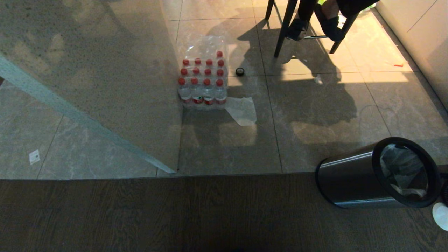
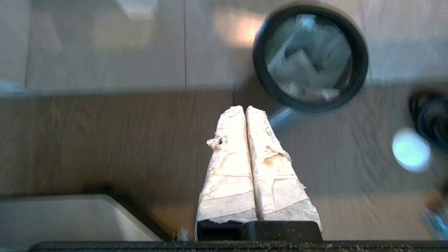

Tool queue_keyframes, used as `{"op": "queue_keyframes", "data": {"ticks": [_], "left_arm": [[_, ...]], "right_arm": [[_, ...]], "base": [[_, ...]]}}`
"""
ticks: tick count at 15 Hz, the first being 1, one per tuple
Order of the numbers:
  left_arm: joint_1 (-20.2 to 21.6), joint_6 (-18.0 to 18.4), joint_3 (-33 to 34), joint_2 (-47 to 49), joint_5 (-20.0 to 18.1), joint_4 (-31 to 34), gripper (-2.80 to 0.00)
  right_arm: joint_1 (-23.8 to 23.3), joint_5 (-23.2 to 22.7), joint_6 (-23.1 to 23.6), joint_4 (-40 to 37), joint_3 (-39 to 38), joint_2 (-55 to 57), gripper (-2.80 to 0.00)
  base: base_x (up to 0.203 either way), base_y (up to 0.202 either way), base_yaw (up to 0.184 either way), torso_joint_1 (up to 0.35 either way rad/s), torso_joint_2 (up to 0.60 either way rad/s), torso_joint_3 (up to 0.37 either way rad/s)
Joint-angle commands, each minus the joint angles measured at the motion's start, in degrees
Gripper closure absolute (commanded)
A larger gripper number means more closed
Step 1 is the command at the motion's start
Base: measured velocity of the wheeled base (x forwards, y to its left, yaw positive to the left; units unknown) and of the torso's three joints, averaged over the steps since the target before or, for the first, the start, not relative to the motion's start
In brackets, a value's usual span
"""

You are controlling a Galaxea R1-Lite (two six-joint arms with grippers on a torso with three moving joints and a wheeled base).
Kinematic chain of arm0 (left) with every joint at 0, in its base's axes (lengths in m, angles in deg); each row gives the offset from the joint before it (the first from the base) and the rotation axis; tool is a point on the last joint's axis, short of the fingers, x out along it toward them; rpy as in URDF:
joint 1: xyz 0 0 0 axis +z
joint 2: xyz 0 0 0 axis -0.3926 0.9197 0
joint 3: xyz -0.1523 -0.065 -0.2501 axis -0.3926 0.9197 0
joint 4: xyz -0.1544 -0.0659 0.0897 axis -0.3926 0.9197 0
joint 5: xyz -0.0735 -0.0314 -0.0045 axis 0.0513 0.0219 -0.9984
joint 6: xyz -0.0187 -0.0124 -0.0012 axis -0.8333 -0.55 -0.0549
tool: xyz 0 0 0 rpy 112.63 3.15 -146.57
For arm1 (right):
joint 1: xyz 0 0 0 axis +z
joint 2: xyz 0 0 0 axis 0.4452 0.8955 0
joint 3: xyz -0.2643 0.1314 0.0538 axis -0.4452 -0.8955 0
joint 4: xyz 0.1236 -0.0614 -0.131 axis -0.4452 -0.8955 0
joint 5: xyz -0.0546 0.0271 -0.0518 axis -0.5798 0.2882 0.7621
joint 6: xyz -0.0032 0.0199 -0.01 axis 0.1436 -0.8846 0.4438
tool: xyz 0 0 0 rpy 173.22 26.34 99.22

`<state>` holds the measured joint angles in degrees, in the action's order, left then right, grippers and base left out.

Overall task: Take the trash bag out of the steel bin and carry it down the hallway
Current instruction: Place the outer trash can on the ground

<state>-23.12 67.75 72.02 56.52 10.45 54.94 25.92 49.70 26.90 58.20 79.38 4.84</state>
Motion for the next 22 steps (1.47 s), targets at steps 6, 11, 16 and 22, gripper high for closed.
{"op": "queue_keyframes", "data": {"ticks": [6, 11, 16, 22], "left_arm": [[0.0, -0.1, 0.0, 0.0, 0.0, 0.0, 0.00], [0.0, 0.0, 0.0, 0.0, 0.0, 0.0, 0.00], [0.0, 0.0, 0.0, 0.0, 0.0, 0.0, 0.00], [0.0, 0.0, 0.0, 0.0, 0.0, 0.0, 0.00]], "right_arm": [[0.6, 9.9, -2.7, -9.0, 14.1, 40.9, 0.00], [-3.4, 0.1, -0.4, 6.7, 15.0, 60.8, -2.80], [-13.0, -11.1, 6.5, 15.7, 17.7, 70.6, -2.80], [-16.8, -20.1, 0.9, 16.3, 20.4, 74.6, -2.80]], "base": [[0.000, 0.000, 0.000, 0.000, 0.00, 0.000], [0.000, 0.000, 0.000, 0.000, 0.00, 0.000], [0.000, 0.000, 0.000, 0.000, 0.00, 0.000], [0.000, 0.000, 0.000, 0.000, 0.00, 0.000]]}}
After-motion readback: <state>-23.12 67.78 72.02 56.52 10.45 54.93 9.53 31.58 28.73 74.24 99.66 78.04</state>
